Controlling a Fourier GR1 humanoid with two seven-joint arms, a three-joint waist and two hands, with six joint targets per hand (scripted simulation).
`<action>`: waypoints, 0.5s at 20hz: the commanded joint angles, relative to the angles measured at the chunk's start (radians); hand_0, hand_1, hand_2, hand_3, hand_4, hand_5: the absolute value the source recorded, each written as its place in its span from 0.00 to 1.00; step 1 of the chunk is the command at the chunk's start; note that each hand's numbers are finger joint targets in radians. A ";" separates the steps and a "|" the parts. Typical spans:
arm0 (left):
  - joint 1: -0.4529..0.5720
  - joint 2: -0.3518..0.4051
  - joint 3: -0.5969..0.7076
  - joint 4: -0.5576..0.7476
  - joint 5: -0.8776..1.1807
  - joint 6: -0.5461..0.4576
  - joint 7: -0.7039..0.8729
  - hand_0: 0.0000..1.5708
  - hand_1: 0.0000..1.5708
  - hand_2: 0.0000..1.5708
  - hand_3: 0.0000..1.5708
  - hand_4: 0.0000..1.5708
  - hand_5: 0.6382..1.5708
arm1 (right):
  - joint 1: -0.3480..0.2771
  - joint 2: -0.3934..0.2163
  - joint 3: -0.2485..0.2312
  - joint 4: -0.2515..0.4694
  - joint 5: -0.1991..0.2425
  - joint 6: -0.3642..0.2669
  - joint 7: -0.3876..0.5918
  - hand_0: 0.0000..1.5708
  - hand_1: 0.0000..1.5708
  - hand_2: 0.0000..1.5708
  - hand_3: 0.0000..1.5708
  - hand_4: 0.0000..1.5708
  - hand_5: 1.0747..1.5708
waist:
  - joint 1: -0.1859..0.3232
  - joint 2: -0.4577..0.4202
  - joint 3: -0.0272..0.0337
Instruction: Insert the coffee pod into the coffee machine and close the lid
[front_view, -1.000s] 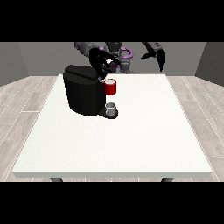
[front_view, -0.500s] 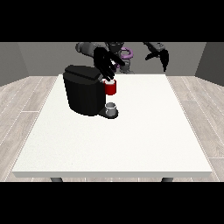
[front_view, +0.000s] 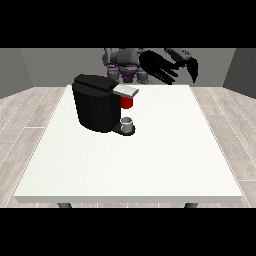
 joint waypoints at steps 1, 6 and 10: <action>-0.030 -0.004 0.000 -0.020 0.004 0.003 0.009 0.00 0.00 0.00 0.00 0.16 1.00 | -0.056 0.067 0.020 -0.003 -0.024 -0.010 -0.129 0.00 0.00 0.00 0.00 0.00 1.00 | 0.041 0.053 -0.0184; -0.061 -0.017 -0.012 -0.030 -0.003 0.015 0.030 0.00 0.00 0.00 0.00 0.20 1.00 | -0.174 0.072 0.008 0.088 -0.023 -0.014 -0.173 0.00 0.00 0.00 0.00 0.06 1.00 | 0.032 0.086 -0.0191; -0.023 0.053 0.073 -0.012 0.052 -0.021 0.010 0.00 0.00 0.00 0.00 0.19 1.00 | -0.122 0.118 0.040 0.098 -0.041 0.027 -0.232 0.00 0.00 0.00 0.00 0.00 1.00 | -0.040 0.039 -0.0193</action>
